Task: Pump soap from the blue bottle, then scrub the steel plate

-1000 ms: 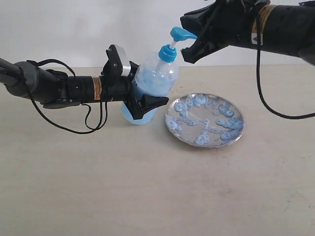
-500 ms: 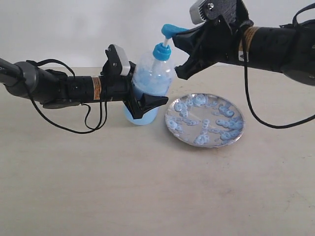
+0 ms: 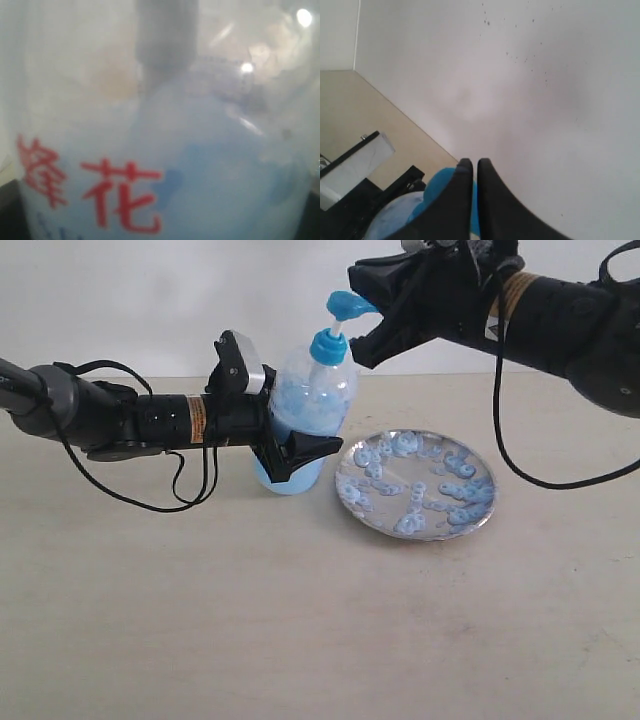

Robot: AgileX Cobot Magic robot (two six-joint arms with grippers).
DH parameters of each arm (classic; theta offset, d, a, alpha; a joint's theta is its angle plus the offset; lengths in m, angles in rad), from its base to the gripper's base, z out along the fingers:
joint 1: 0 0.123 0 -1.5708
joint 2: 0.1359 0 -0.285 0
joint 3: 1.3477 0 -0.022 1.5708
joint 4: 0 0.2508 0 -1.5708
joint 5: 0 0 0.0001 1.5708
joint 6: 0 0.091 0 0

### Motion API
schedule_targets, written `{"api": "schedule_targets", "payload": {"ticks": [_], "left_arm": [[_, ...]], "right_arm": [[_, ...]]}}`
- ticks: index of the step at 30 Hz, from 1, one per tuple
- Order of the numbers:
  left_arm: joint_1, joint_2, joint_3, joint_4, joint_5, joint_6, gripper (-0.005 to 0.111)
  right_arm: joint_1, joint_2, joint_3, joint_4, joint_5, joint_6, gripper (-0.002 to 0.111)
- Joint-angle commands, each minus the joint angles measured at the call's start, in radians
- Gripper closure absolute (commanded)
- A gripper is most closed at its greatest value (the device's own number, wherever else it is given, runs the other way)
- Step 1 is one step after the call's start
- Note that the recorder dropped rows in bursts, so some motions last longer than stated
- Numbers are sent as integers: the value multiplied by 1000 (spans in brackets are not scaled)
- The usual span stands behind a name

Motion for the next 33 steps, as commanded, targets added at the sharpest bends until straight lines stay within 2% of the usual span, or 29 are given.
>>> {"api": "schedule_targets", "payload": {"ticks": [1, 6, 9, 13, 24, 29, 33], "left_arm": [[-4, -4, 0, -10, -37, 2, 103], [-4, -4, 0, -10, -37, 2, 103], [-4, -4, 0, -10, -39, 2, 103], [-4, -4, 0, -10, -39, 2, 103], [-4, -4, 0, -14, -64, 2, 103], [-4, -4, 0, -22, -82, -20, 103], [0, -4, 0, -70, -107, -92, 103]], "right_arm": [[7, 13, -2, -7, 9, 3, 109], [7, 19, -2, -9, 68, 28, 109], [7, 57, -2, -12, 166, 60, 109], [7, 120, -2, -152, 168, 209, 109], [7, 138, -2, -133, 135, 172, 109], [7, 128, -2, 85, -10, -96, 109], [5, 60, -2, 313, -54, -204, 109]]}}
